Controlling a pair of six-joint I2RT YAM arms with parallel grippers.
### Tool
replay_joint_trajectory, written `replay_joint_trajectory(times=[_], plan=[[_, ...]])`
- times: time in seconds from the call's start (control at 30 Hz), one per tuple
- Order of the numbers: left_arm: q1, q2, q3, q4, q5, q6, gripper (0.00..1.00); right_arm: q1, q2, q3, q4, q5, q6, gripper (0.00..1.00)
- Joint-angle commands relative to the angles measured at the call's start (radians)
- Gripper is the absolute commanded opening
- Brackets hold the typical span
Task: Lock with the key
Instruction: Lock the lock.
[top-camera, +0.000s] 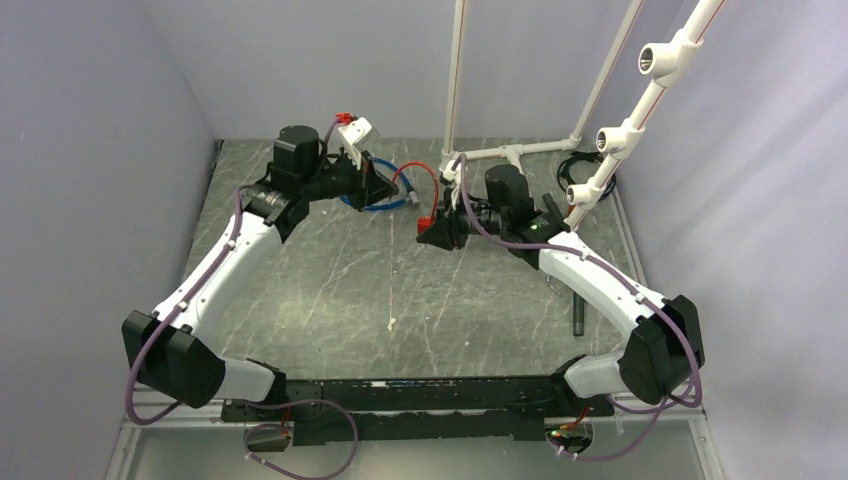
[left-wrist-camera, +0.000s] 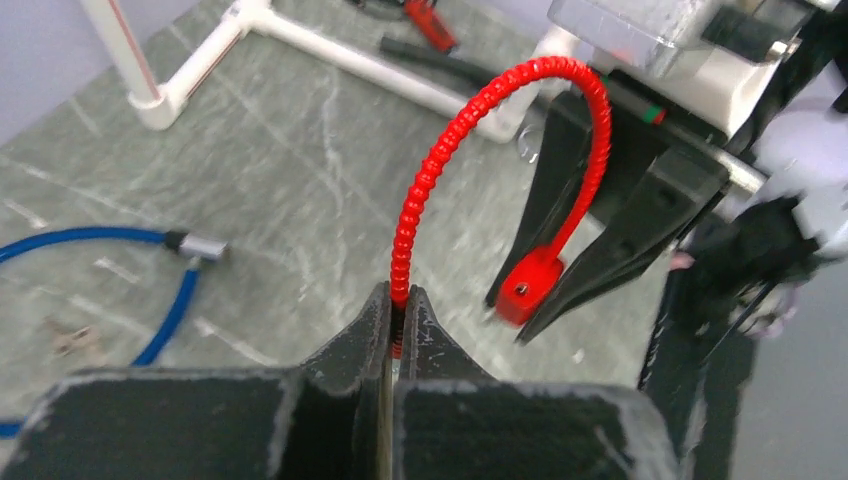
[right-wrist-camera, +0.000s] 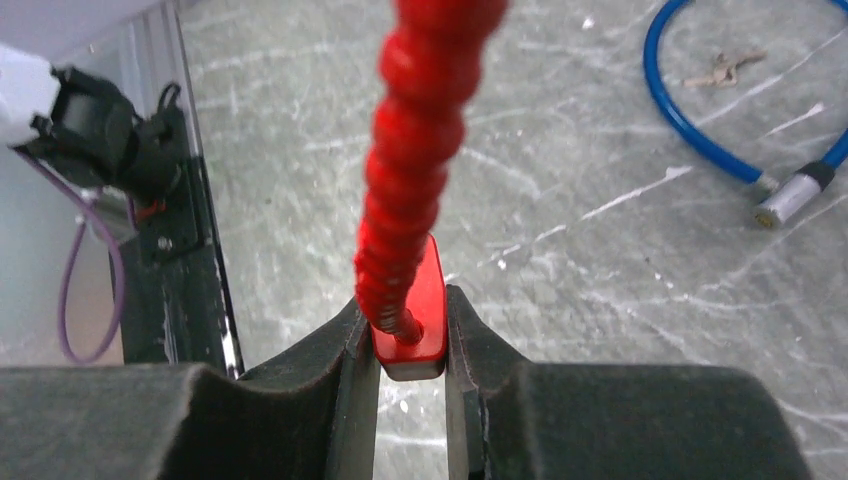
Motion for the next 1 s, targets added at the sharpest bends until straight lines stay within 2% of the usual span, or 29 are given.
replay_joint_trajectory(times=[0.0,0.17,0.4,0.97], plan=[[-0.028,-0.059,-0.101,0.493,0.066,-0.511,0.0,-0.003,-0.017,-0.007,0.277,0.012,0.17,0.0],[-0.051,-0.045,-0.138,0.619,0.063,-0.62,0.0,-0.002,-0.025,-0.023,0.315,-0.001,0.193,0.0],[-0.081,-0.046,-0.164,0.66,0.119,-0.665,0.0,-0.001,-0.019,-0.013,0.296,-0.003,0.169,0.0],[-0.113,-0.04,-0.174,0.551,0.14,-0.55,0.0,0.006,-0.015,-0.006,0.316,-0.033,0.167,0.0]])
